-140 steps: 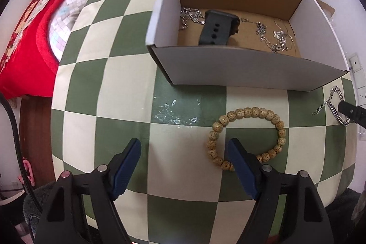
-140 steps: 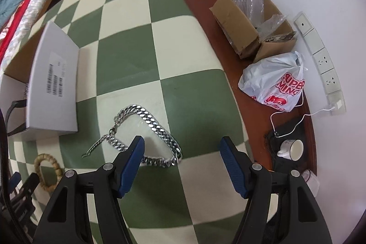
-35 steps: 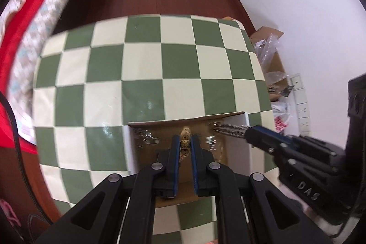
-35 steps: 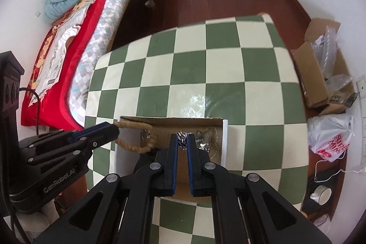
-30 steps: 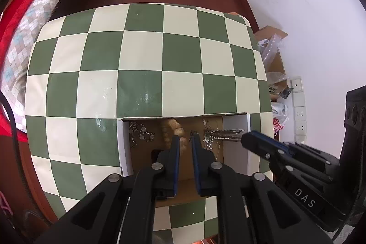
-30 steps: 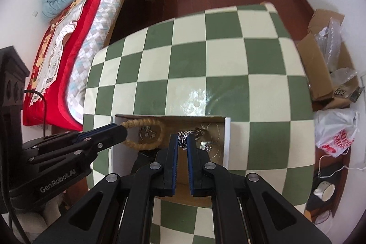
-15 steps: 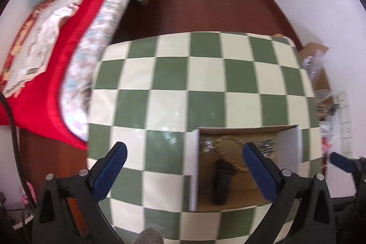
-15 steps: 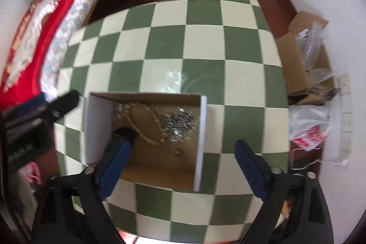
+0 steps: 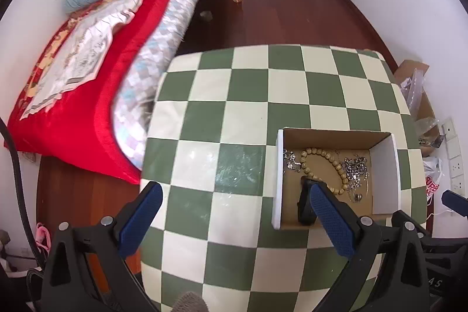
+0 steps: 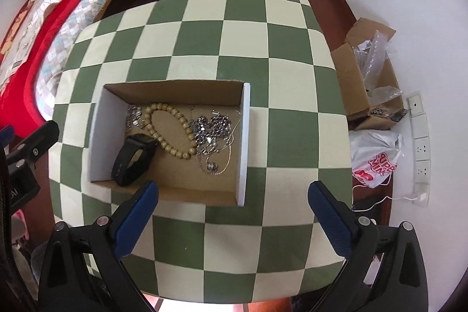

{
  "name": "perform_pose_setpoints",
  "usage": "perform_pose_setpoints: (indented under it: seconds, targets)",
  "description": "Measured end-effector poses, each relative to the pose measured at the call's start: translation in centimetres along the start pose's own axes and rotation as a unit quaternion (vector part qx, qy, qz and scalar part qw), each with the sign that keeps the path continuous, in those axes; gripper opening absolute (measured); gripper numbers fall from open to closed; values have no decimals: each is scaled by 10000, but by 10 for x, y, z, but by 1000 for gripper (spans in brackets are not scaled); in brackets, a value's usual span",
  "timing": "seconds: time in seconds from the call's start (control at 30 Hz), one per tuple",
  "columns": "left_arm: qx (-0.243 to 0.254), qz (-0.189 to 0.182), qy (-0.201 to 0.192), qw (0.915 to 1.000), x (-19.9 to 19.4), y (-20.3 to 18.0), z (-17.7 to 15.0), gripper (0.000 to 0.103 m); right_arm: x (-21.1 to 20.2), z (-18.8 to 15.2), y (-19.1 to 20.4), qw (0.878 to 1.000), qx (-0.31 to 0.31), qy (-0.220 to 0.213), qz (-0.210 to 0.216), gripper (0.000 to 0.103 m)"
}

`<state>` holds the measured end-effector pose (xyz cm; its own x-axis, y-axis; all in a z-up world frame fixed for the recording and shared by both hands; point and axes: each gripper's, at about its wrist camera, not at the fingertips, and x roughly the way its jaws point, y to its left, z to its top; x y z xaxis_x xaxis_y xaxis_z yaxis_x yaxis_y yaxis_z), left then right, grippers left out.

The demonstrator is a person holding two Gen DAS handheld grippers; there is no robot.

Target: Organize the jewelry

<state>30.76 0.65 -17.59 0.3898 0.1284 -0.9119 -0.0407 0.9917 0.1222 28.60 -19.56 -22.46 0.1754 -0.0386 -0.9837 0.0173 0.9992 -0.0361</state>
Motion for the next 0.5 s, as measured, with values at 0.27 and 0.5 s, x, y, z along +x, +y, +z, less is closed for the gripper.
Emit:
perform_pose_setpoints:
  seconds: [0.27, 0.5]
  targets:
    - [-171, 12, -459, 9988, -51, 12, -34, 103, -43, -35, -4, 9986, 97, -523, -40, 103]
    - [-204, -60, -879, 9959, -101, 15, -63, 103, -90, -74, -10, 9947, 156, -1014, -51, 103]
